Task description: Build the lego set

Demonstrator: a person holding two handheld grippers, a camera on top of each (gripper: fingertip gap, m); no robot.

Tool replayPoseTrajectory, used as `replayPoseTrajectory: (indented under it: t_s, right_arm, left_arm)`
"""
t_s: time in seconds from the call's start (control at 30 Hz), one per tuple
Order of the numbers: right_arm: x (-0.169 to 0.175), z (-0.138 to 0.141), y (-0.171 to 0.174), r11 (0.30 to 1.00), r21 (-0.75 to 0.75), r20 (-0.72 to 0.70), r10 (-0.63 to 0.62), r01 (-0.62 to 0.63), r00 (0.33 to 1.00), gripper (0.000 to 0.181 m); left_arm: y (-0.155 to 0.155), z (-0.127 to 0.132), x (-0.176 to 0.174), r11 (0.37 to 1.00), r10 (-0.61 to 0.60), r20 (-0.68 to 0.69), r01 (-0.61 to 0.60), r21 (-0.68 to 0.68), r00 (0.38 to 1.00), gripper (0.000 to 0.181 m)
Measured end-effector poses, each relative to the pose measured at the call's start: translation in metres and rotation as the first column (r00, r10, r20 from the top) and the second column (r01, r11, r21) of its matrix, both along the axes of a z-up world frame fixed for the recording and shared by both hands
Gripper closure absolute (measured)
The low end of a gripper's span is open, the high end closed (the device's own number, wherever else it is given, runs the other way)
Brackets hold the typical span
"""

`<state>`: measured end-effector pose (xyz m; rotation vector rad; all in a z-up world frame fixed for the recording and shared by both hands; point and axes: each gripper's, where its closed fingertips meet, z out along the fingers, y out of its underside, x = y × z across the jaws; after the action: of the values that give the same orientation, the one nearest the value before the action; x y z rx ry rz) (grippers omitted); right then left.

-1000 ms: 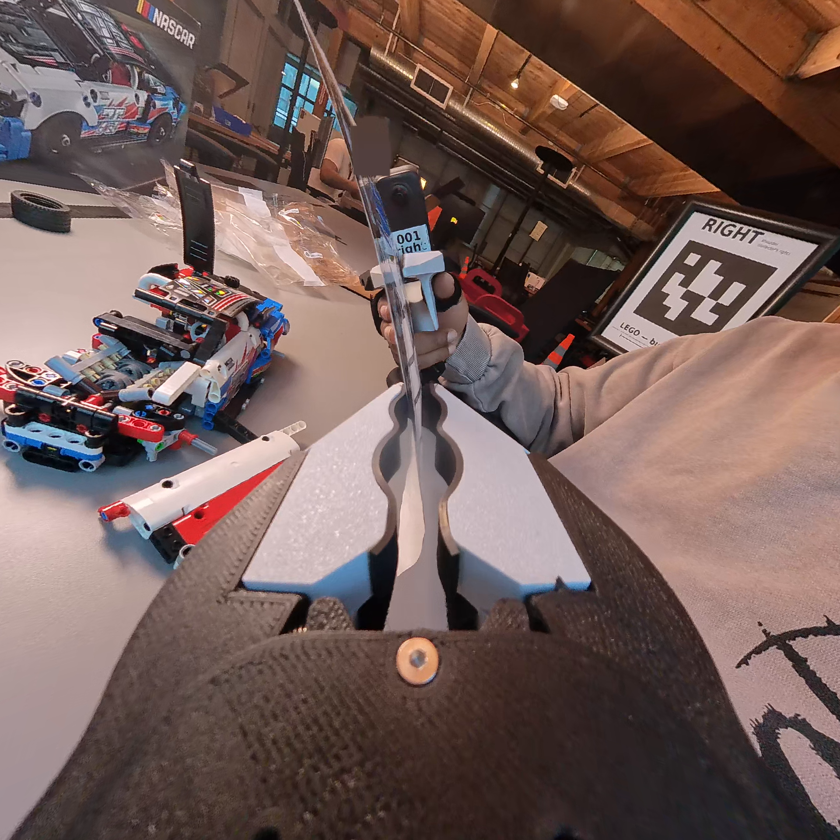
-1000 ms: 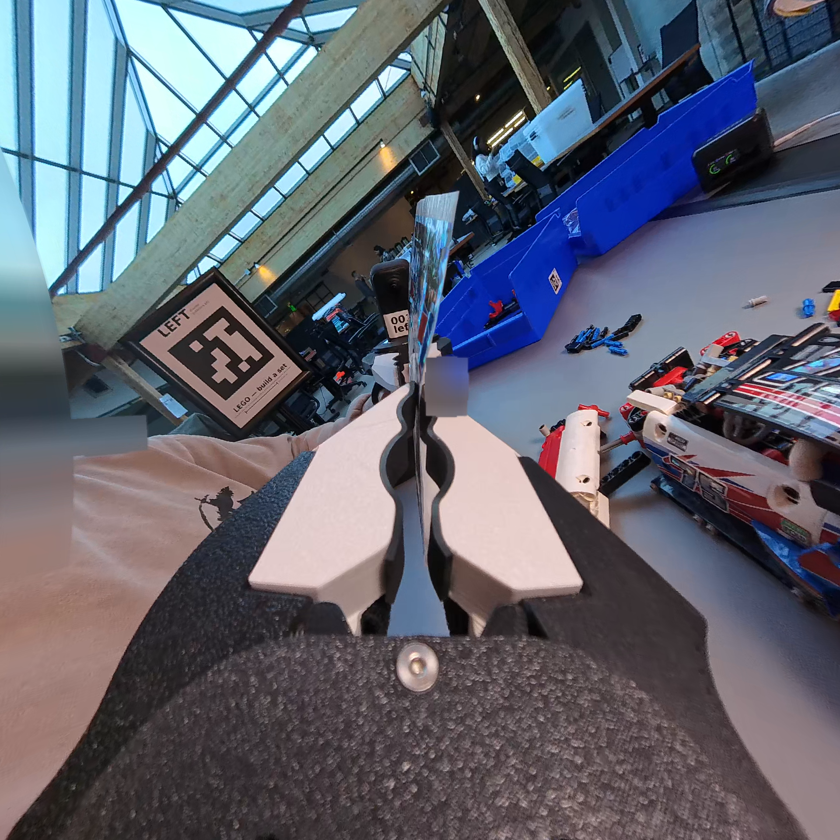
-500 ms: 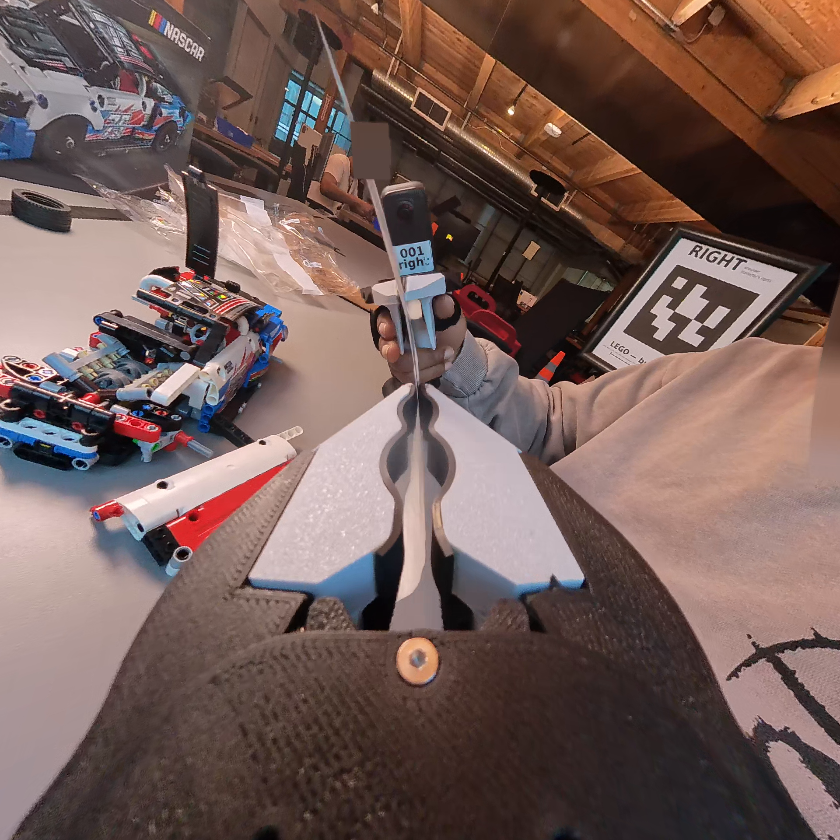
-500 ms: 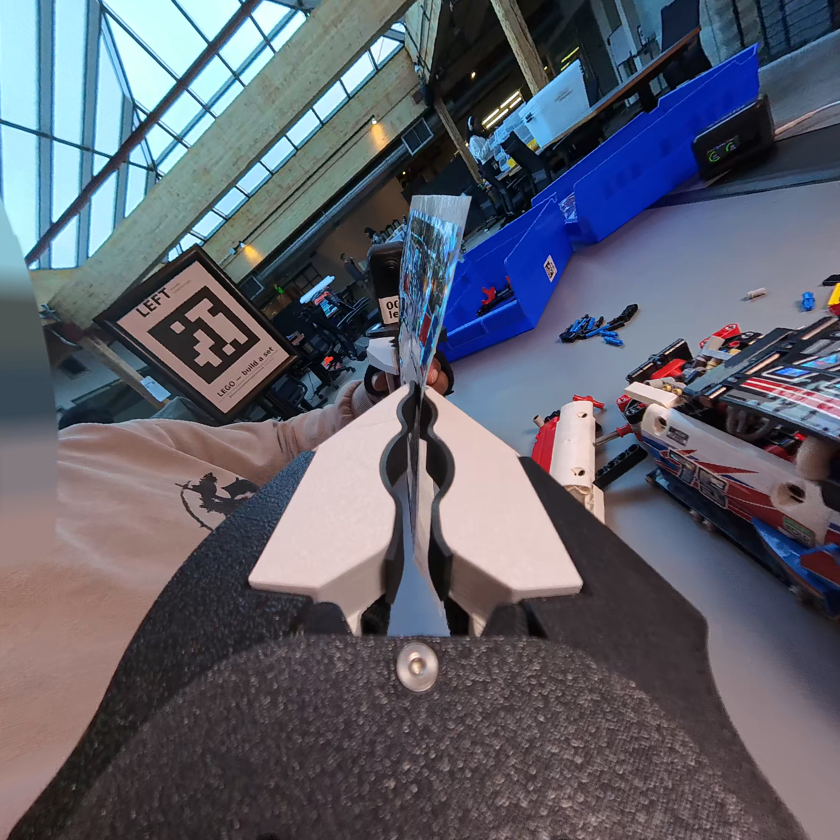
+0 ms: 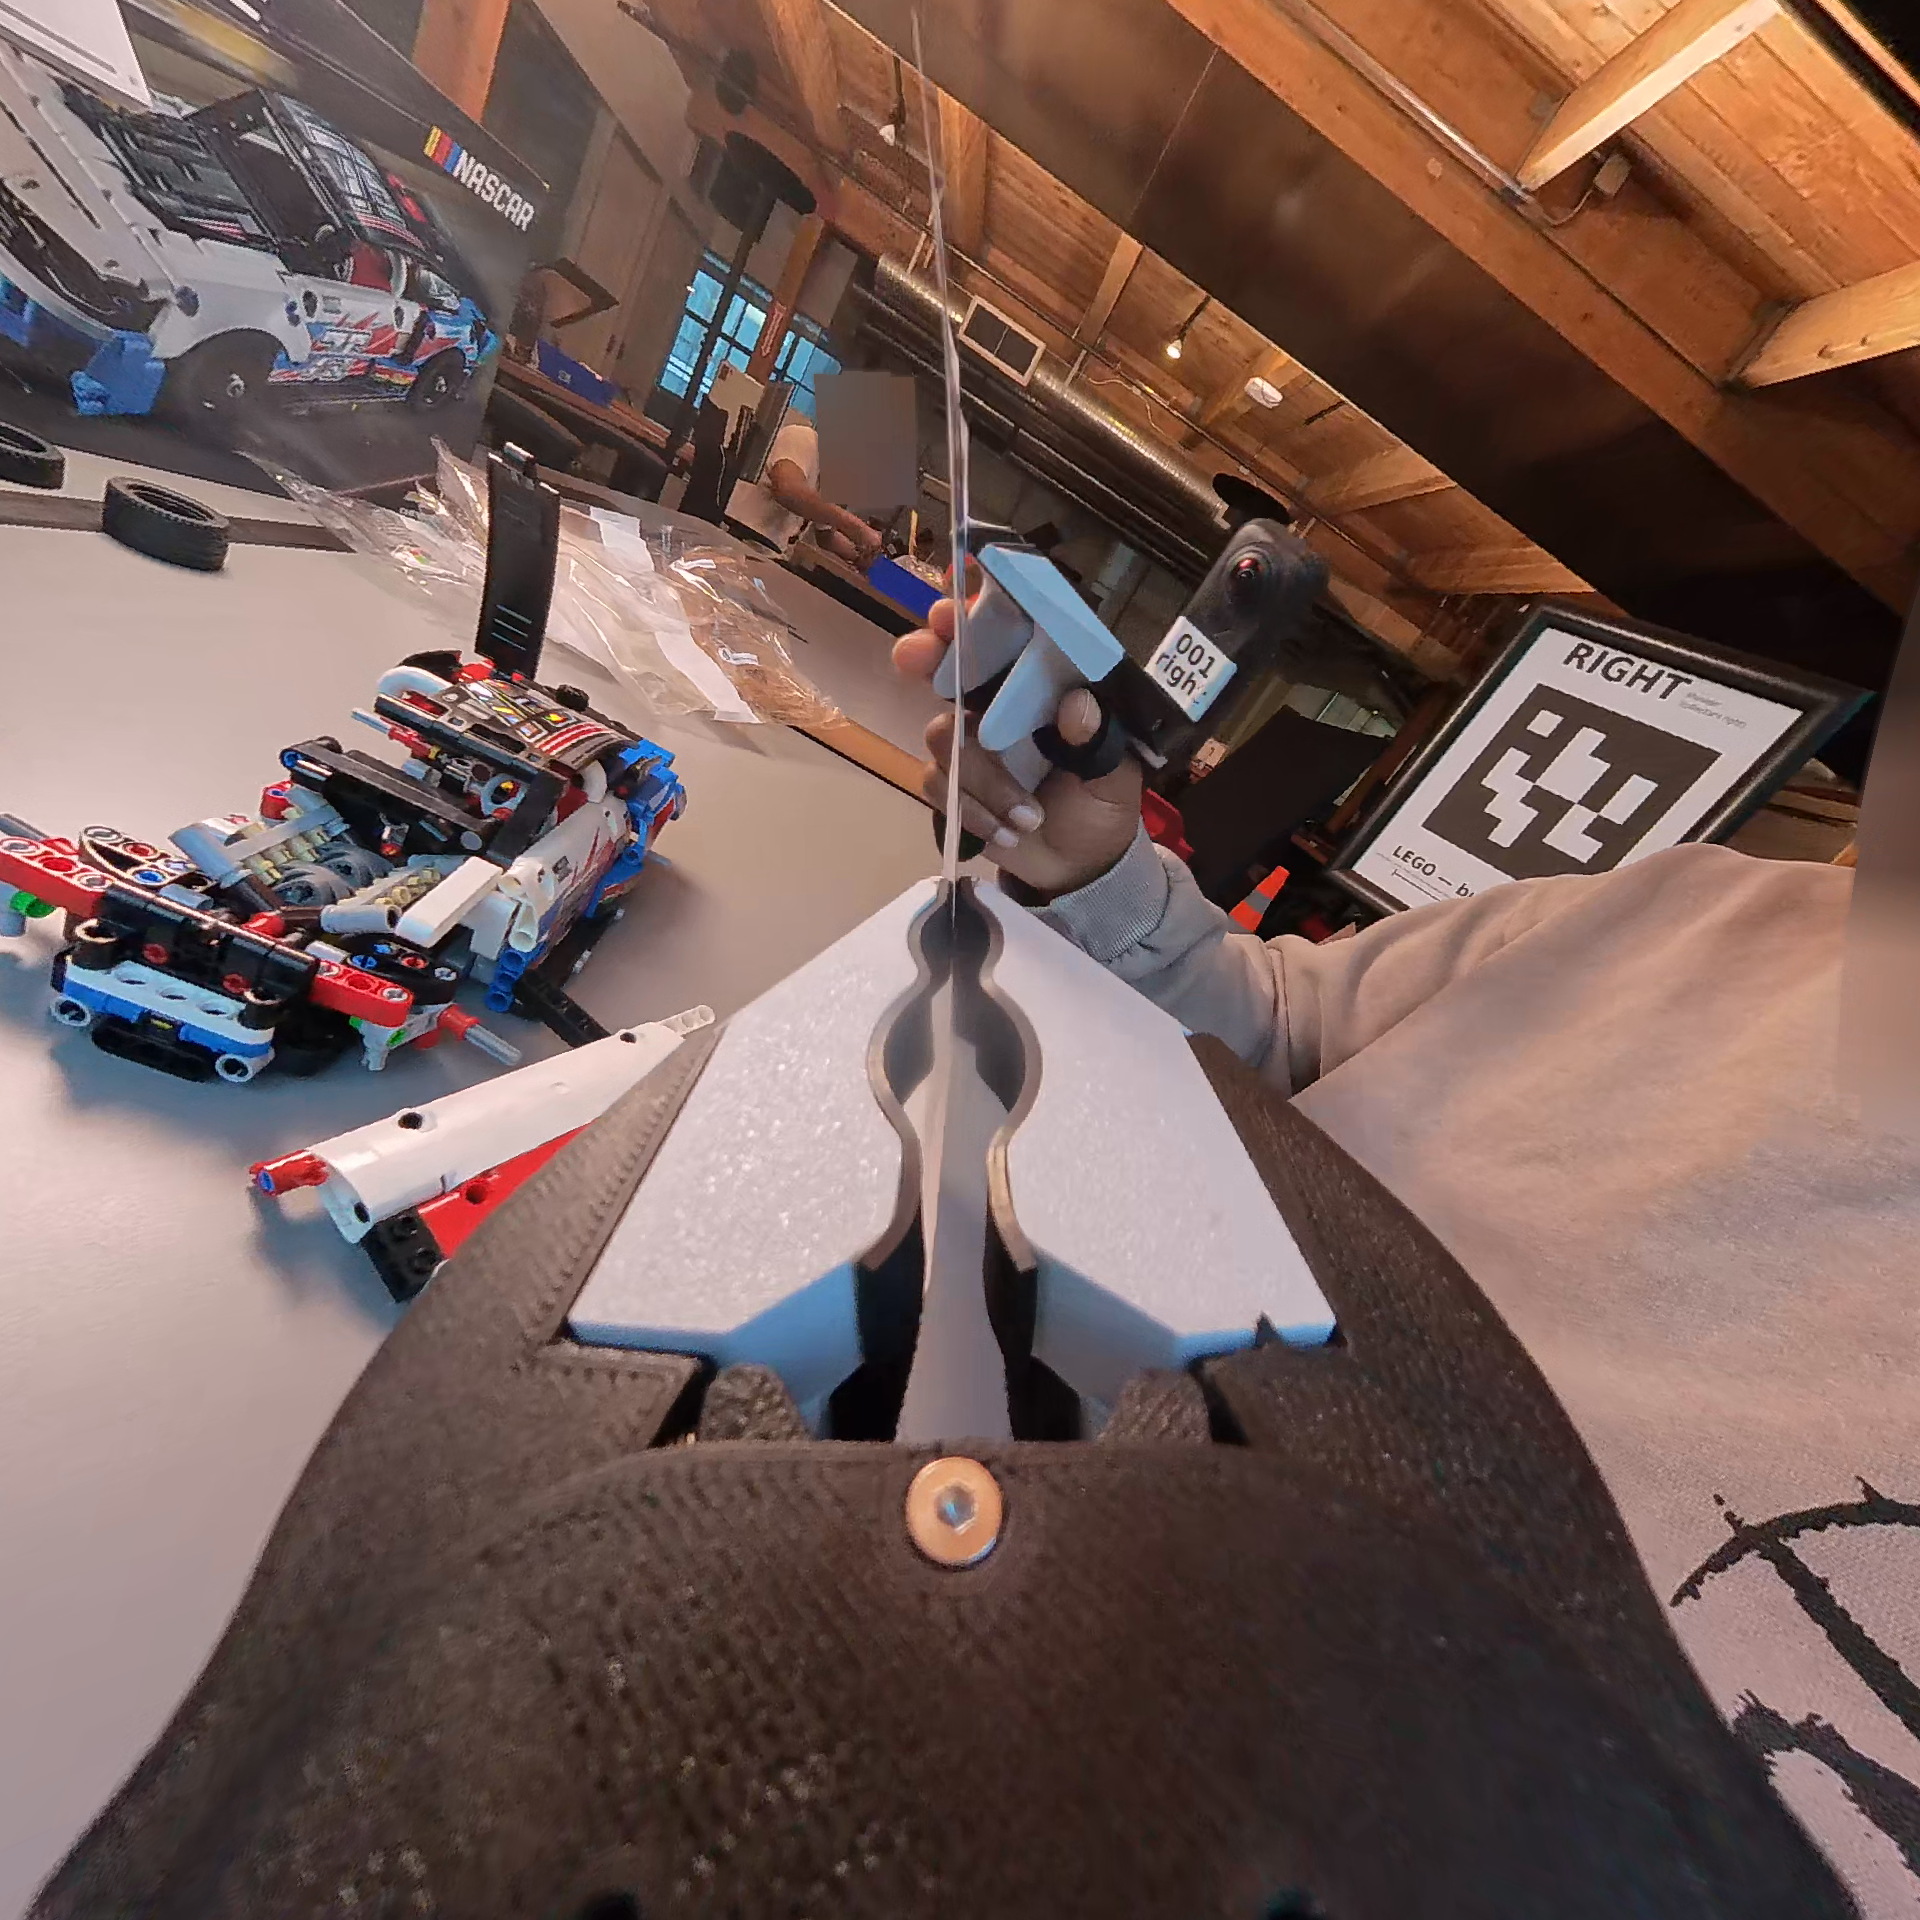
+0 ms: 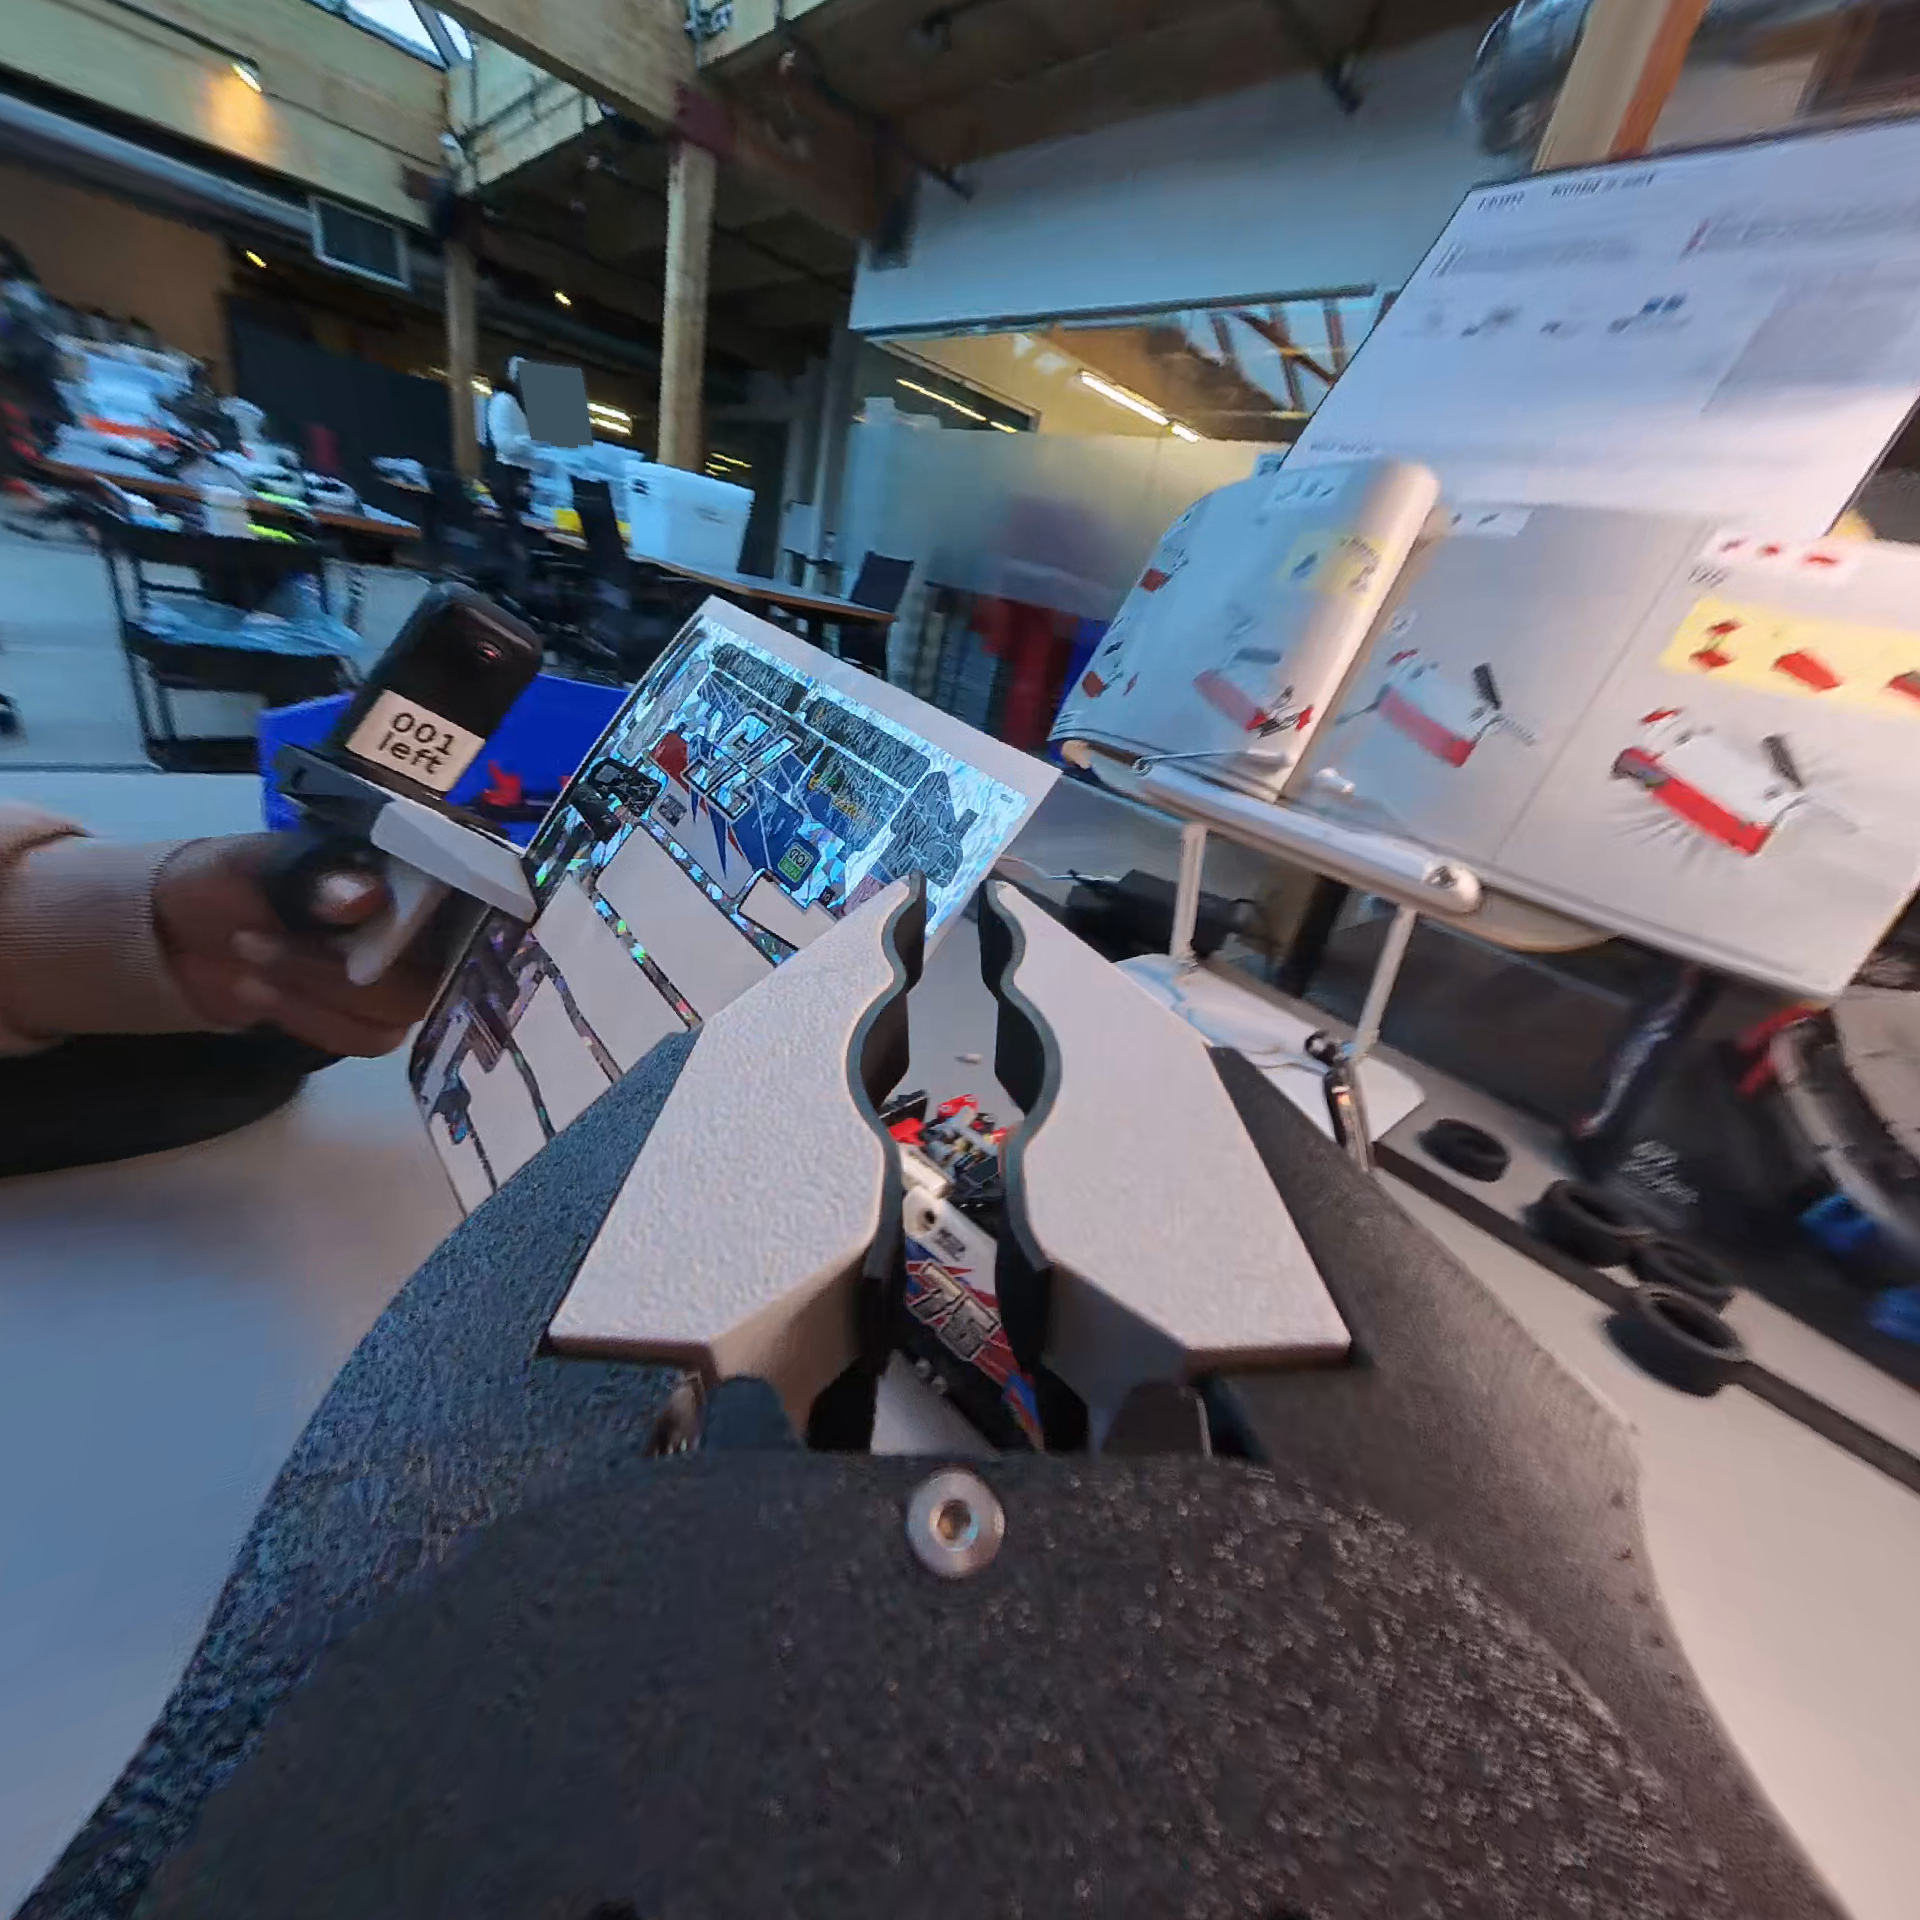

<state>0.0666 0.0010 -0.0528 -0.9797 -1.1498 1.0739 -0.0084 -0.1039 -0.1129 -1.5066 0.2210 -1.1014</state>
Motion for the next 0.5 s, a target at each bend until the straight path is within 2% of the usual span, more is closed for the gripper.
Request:
replayPoseTrajectory:
  t_s: [0.1,0.33,0.5]
  right_arm:
    - [0.001,0.013,-0.002,0.991,0.086,-0.004,-0.101,0.101,0.995,0.181]
    - [0.001,0.046,-0.004,0.942,0.196,-0.026,-0.272,0.271,0.962,0.181]
    - [-0.001,0.054,-0.009,0.955,0.169,-0.029,-0.241,0.242,0.97,0.181]
  left_arm:
    - [0.001,0.0,-0.001,1.0,-0.002,0.016,0.002,-0.002,1.0,0.181]
    - [0.001,0.003,-0.003,1.0,0.003,0.027,-0.003,0.006,1.0,0.181]
    - [0.0,0.003,-0.003,1.0,0.003,0.021,-0.003,0.015,1.0,0.181]
